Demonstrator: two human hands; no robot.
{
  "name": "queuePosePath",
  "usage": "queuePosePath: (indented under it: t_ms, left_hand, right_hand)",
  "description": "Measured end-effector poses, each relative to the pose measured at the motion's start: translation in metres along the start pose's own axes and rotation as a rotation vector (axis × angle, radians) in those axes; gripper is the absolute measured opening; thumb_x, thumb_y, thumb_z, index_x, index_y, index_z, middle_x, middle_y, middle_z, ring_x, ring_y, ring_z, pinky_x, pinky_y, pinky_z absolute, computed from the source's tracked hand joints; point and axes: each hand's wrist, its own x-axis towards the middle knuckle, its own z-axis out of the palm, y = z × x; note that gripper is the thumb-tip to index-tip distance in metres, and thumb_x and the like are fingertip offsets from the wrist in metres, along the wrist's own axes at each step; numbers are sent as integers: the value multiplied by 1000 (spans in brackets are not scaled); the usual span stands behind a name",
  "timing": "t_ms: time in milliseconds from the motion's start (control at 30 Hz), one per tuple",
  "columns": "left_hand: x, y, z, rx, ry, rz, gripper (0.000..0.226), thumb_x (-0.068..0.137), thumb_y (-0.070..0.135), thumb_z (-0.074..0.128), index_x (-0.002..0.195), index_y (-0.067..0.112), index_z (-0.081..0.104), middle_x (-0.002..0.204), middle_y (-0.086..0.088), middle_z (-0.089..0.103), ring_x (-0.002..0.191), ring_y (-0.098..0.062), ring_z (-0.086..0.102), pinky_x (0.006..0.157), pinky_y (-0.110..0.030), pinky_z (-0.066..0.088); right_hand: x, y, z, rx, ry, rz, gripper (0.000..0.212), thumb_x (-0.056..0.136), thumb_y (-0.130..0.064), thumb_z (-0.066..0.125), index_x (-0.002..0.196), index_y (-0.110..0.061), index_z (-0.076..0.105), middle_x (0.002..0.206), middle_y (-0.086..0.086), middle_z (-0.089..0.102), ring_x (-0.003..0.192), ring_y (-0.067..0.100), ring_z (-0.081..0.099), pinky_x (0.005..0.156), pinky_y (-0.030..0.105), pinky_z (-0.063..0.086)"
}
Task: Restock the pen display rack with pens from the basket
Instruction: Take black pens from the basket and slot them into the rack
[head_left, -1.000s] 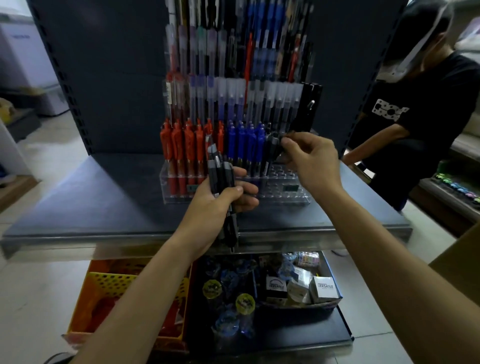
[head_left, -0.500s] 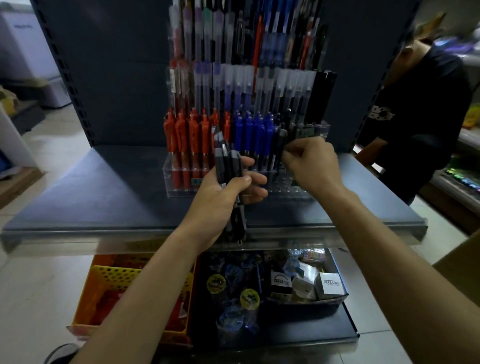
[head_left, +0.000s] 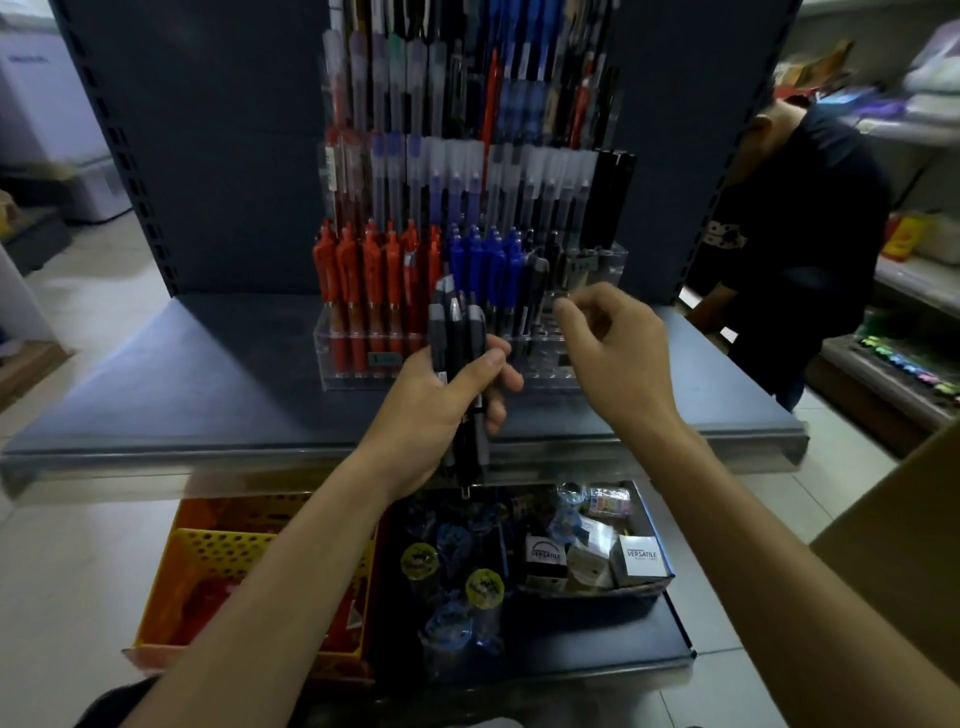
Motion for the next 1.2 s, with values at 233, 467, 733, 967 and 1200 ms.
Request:
queuePosePath:
  t_ms: [233,467,733,967,1200]
  left_hand:
    - [-10,-7,13,70,-115,-71,25,97,23,55,116,10,48,63,5,51,58,-15,51,61,-34,44]
    - [-14,-2,16,187,-205,-80,12,99,9,48,107,10,58,78,-3,65,73,-17,64,74,-30,55]
    - [-8,-7,18,112,-80,-78,8,98,11,52,100,4,56,79,-3,71,72,-17,70,73,-28,57]
    - [3,-10,18,-76,56,-140,9,99,14,49,94,8,46,98,-17,72,81,-33,73,77,-46,59]
    - [9,-3,9,-86,83,-131,24,100,29,48,83,13,42,56,-1,43,39,-14,41,41,-27,44]
  right_hand:
    - [-21,-28,-14,260,-520,41,18,91,-25,67,92,-7,68,67,15,56,62,12,52,61,25,43]
    - [-31,-21,-26,337,-519,135,11,97,-13,56,90,-5,57,64,-1,57,54,3,54,56,15,43]
    - [-23,-16,-28,373,-529,164,15,96,-12,57,93,2,59,69,4,58,62,7,57,59,18,48]
    - [-6,-11,-25,392,-222,144,6,96,-5,56,94,-1,60,78,10,65,67,17,64,64,30,56]
    - [31,0,-11,194,19,88,12,96,-19,58,88,-11,55,83,14,67,76,30,69,71,52,57]
